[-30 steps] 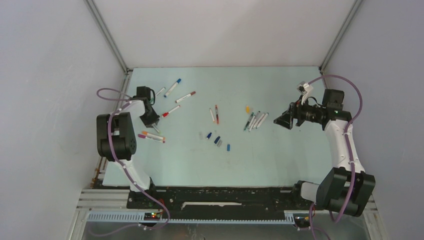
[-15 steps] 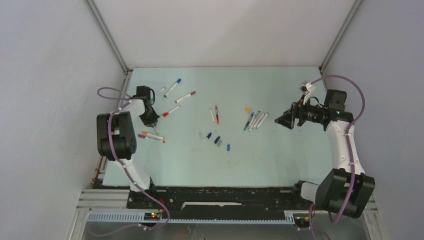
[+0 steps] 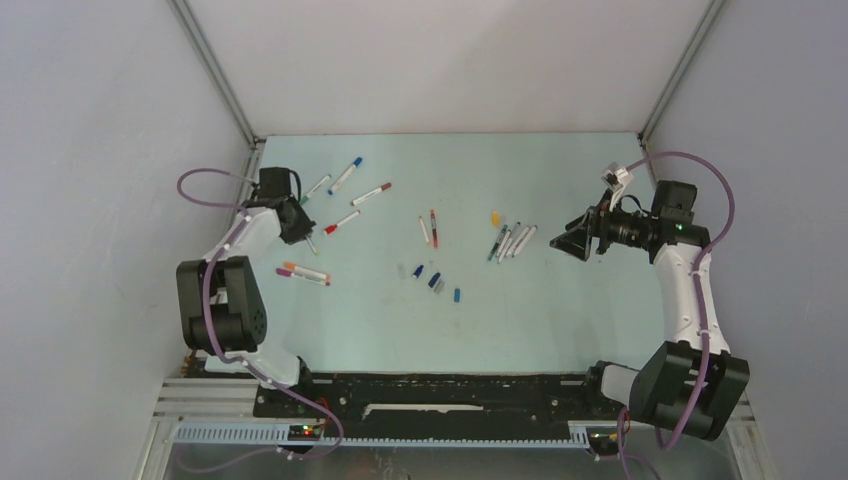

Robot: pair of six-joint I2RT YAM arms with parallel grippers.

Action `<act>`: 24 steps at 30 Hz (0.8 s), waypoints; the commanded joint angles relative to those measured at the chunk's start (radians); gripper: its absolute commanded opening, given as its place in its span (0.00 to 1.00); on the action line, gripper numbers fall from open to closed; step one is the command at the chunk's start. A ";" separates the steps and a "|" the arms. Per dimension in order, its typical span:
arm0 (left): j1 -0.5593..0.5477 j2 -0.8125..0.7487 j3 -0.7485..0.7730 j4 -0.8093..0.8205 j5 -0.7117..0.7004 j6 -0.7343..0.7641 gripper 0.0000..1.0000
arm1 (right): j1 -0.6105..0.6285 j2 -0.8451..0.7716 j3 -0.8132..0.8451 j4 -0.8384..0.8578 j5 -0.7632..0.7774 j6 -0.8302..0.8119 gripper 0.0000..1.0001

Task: Open the pen caps
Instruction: Pick up the pen from the center of the board.

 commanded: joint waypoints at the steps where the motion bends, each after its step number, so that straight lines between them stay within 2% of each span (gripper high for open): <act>1: 0.003 -0.136 -0.086 0.071 0.107 0.013 0.01 | -0.004 -0.028 0.000 -0.045 -0.077 -0.074 0.78; 13: -0.039 -0.461 -0.424 0.363 0.451 -0.134 0.00 | 0.035 -0.026 0.001 -0.133 -0.116 -0.187 0.78; 18: -0.159 -0.601 -0.536 0.577 0.519 -0.219 0.00 | 0.142 -0.026 -0.018 -0.177 -0.096 -0.265 0.78; 24: -0.352 -0.717 -0.597 0.775 0.465 -0.325 0.00 | 0.350 -0.075 -0.035 -0.048 0.005 -0.119 0.78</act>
